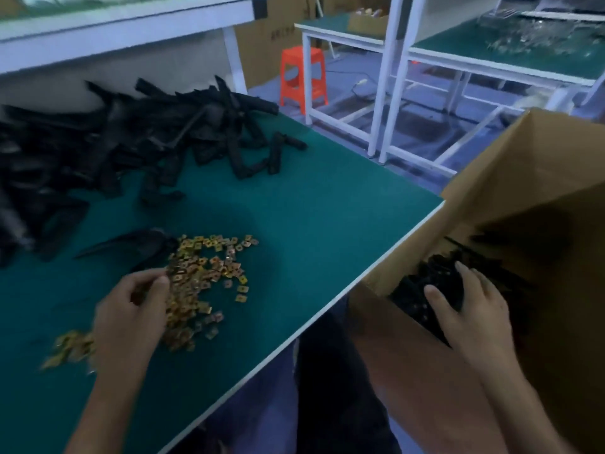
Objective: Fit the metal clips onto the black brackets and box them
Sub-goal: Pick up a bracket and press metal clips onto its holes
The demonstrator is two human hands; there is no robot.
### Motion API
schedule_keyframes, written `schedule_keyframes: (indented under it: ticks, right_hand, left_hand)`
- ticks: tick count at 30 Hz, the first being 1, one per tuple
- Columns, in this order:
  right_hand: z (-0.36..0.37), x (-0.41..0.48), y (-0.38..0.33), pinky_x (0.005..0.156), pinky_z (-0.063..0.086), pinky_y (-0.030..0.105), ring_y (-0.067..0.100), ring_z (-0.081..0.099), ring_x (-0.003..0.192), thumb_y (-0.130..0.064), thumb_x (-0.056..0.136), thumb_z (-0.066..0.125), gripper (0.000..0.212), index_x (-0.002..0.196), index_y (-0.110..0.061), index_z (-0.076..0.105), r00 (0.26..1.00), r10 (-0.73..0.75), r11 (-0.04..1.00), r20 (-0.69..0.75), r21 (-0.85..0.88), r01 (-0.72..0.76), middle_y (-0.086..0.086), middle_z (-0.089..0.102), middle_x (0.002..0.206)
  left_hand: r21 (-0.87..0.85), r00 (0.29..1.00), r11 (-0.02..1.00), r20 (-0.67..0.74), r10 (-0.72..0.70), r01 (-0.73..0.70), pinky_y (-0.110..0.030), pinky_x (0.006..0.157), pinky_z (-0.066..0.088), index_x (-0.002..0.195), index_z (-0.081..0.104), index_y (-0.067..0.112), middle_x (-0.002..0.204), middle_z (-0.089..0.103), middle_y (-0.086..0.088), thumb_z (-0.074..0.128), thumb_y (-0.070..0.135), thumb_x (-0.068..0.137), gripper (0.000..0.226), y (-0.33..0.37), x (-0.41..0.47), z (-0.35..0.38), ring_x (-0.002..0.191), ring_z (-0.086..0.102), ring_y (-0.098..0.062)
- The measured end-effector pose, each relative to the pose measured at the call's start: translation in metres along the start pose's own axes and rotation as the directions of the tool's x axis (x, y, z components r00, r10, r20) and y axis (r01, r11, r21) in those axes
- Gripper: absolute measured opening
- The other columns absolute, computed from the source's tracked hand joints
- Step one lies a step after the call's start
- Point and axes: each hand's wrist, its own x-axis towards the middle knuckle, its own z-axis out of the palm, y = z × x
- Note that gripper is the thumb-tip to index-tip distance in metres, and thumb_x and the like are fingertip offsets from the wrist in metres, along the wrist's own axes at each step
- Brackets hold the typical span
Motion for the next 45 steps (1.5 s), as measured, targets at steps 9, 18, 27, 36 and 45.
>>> schedule_keyframes:
  ticks: [9, 18, 27, 36, 45]
  right_hand:
    - [0.119, -0.040, -0.185, 0.096, 0.044, 0.033, 0.023, 0.057, 0.112, -0.029, 0.096, 0.068, 0.030, 0.124, -0.018, 0.068, 0.807, -0.584, 0.765, 0.088, 0.389, 0.512, -0.001, 0.067, 0.117]
    - [0.144, -0.041, -0.181, 0.084, 0.041, 0.024, 0.016, 0.053, 0.105, -0.031, 0.096, 0.067, 0.020, 0.112, -0.019, 0.072, 0.807, -0.582, 0.782, 0.096, 0.339, 0.523, -0.006, 0.068, 0.107]
    - [0.138, -0.046, -0.184, 0.100, 0.039, 0.027, 0.003, 0.040, 0.131, -0.055, 0.092, 0.063, 0.059, 0.143, -0.031, 0.046, 0.813, -0.583, 0.692, -0.005, 0.522, 0.500, -0.014, 0.046, 0.142]
    - [0.137, -0.057, -0.203, 0.082, 0.038, 0.022, 0.014, 0.052, 0.116, -0.047, 0.092, 0.066, 0.059, 0.145, -0.031, 0.047, 0.779, -0.627, 0.690, 0.012, 0.471, 0.549, -0.014, 0.058, 0.125]
    - [0.146, -0.057, -0.191, 0.078, 0.041, 0.035, 0.017, 0.051, 0.105, -0.058, 0.097, 0.053, 0.066, 0.155, -0.033, 0.033, 0.857, -0.515, 0.769, -0.036, 0.422, 0.480, -0.003, 0.066, 0.123]
  left_hand:
    - [0.548, 1.000, 0.836, -0.007, -0.026, 0.026, -0.043, 0.111, 0.031, 0.132, 0.062, 0.014, 0.130, 0.064, -0.009, 0.058, 0.061, 0.093, 0.061, -0.033, 0.084, -0.013, 0.127, 0.054, -0.035]
    - [0.658, 0.938, 0.723, -0.073, 0.338, -0.210, -0.051, 0.089, 0.050, 0.117, 0.071, 0.005, 0.110, 0.070, -0.017, 0.057, 0.023, 0.102, 0.027, -0.030, 0.102, -0.013, 0.104, 0.062, -0.039]
    - [-0.221, 0.913, 0.930, -0.353, 0.206, -0.295, -0.017, 0.046, 0.039, 0.093, 0.073, 0.031, 0.077, 0.066, -0.001, 0.059, 0.044, 0.096, 0.019, 0.058, 0.007, -0.054, 0.055, 0.048, -0.003]
    - [-0.561, 0.991, 0.823, -0.028, -0.128, 0.090, -0.015, 0.057, 0.049, 0.090, 0.075, 0.019, 0.082, 0.077, -0.003, 0.065, 0.015, 0.097, 0.013, 0.048, -0.066, 0.006, 0.064, 0.063, -0.006]
    - [0.193, 0.978, 0.959, 0.061, 0.200, -0.208, -0.025, 0.083, 0.047, 0.099, 0.074, 0.027, 0.091, 0.072, 0.014, 0.059, 0.036, 0.100, 0.018, 0.007, -0.046, -0.005, 0.087, 0.063, -0.005]
